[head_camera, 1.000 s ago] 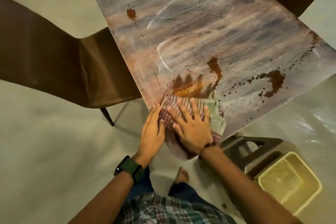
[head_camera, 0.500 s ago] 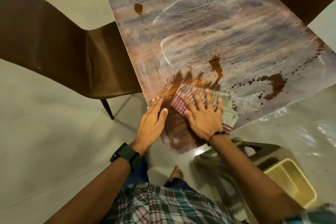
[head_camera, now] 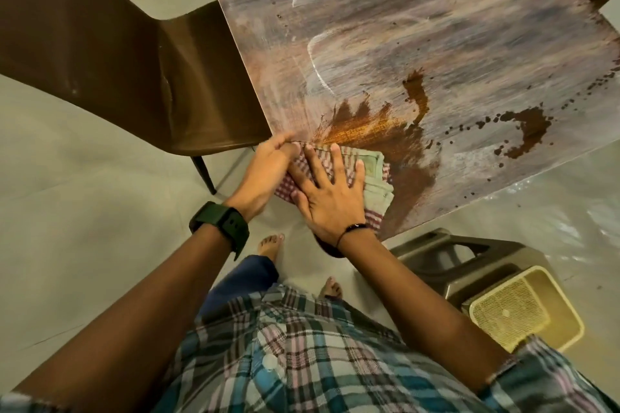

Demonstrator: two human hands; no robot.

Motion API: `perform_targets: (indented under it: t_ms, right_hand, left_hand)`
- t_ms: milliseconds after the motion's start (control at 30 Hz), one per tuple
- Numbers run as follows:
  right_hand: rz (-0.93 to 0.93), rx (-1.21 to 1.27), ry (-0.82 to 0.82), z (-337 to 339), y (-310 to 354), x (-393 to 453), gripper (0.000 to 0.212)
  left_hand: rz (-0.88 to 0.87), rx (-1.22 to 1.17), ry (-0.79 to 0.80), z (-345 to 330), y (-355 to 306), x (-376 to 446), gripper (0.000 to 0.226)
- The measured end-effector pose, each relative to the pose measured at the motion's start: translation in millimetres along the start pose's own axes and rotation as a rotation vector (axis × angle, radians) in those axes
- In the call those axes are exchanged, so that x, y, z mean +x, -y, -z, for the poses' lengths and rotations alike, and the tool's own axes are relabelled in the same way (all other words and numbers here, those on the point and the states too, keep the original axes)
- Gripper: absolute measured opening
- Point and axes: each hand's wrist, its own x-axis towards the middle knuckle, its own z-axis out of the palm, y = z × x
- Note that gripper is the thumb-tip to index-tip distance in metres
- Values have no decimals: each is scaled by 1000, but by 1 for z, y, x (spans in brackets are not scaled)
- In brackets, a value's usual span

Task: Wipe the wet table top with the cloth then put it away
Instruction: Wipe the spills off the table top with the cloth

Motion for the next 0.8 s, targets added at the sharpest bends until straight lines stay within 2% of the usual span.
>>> perform_targets:
  t_ms: [133, 200, 300, 367, 467, 633, 700, 800]
  right_hand:
    - [63, -11, -67, -18, -16, -52, 53]
    - [92, -33, -50, -25, -24, -78, 52]
    - [104, -31, -40, -20, -23, -66, 51]
    - [60, -16, -38, -13, -16, -35, 53]
    - [15, 3, -21, 6, -9, 31, 57]
    - [-36, 51, 10, 43, -4, 143, 51]
    - [-22, 50, 27, 46, -8, 154, 51]
    - [-11, 8, 4, 30, -25, 106, 52]
  left_hand:
    - [-5, 57, -84, 9, 3, 12, 39]
    - [22, 41, -132, 11, 12, 12, 38]
    - [195, -109, -156, 12, 25, 7, 43]
    - [235, -172, -122, 9, 31, 4, 44]
    - [114, -111, -88, 6, 34, 0, 51]
    - [-48, 165, -67, 7, 30, 7, 72]
    - [-95, 285, -29, 5, 27, 10, 73]
    - [-123, 424, 35, 6, 30, 16, 77]
